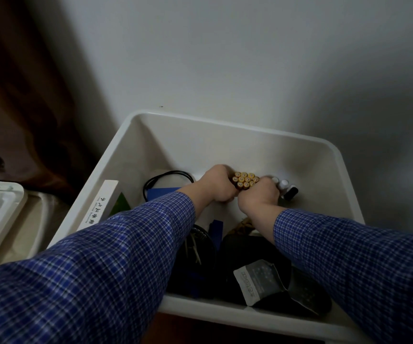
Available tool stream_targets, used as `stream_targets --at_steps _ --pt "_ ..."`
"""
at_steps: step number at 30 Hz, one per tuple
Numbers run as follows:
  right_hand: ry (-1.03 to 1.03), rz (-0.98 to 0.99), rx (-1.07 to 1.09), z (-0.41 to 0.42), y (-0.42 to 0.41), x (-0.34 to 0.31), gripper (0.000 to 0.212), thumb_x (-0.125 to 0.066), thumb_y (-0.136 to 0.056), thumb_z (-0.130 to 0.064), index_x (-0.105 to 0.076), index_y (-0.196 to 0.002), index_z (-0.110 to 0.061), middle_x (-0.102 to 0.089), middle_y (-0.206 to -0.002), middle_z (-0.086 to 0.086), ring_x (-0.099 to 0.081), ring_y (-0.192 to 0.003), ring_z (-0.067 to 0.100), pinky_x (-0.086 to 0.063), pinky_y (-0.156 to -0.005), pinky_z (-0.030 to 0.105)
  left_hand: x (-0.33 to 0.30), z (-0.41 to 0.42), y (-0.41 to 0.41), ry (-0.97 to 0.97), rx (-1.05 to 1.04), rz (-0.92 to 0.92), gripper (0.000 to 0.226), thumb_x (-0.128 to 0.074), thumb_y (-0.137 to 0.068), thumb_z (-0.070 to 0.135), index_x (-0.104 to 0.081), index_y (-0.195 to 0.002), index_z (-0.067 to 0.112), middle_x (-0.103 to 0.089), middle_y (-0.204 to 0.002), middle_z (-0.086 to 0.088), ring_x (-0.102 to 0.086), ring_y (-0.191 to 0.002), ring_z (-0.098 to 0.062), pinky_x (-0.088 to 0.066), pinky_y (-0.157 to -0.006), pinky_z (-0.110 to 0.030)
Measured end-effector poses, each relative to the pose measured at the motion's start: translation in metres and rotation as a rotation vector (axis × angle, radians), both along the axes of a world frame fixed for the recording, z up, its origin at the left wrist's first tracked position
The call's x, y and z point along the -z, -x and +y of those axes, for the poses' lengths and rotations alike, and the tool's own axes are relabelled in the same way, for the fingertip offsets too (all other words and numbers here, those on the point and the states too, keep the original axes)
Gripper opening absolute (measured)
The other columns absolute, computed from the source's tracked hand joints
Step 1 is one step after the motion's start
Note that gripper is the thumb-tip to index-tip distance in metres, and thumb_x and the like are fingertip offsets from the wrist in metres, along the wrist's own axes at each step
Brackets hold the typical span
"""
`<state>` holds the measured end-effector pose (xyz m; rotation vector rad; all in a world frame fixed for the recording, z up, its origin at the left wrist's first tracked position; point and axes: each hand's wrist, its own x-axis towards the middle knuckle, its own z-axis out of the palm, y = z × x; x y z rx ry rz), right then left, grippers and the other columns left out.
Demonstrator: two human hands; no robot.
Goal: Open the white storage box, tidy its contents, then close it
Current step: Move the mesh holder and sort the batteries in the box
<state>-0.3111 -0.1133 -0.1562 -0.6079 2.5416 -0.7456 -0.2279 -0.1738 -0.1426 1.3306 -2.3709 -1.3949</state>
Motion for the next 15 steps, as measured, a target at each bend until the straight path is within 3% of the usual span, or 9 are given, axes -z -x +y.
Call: stream_targets --at_steps 7,15 --pt "-0.003 -0.009 0.014 0.0023 0.0041 0.0001 0.034 -0.071 -0.086 -0.008 -0.063 -0.118 -0.003 -0.065 -0.122 0.015 -0.061 -0.115 0.033 -0.051 -0.086 0.033 -0.0038 0.0013 -0.0015 -0.001 -0.004 -0.008 0.019 -0.065 -0.083 0.000 -0.069 -0.097 -0.013 -0.057 -0.078 -0.016 -0.052 -0.074 -0.023 -0.044 -0.067 -0.032" --pt "-0.035 0.005 -0.007 0.0013 0.0037 -0.0019 0.034 -0.071 -0.086 -0.008 -0.063 -0.118 -0.003 -0.065 -0.122 0.015 -0.063 -0.114 0.032 -0.050 -0.081 0.030 -0.0044 0.0017 -0.0006 0.015 -0.016 -0.019 0.005 -0.067 -0.082 0.000 -0.065 -0.077 -0.002 -0.056 -0.076 -0.015 -0.052 -0.075 -0.023 -0.044 -0.067 -0.031"
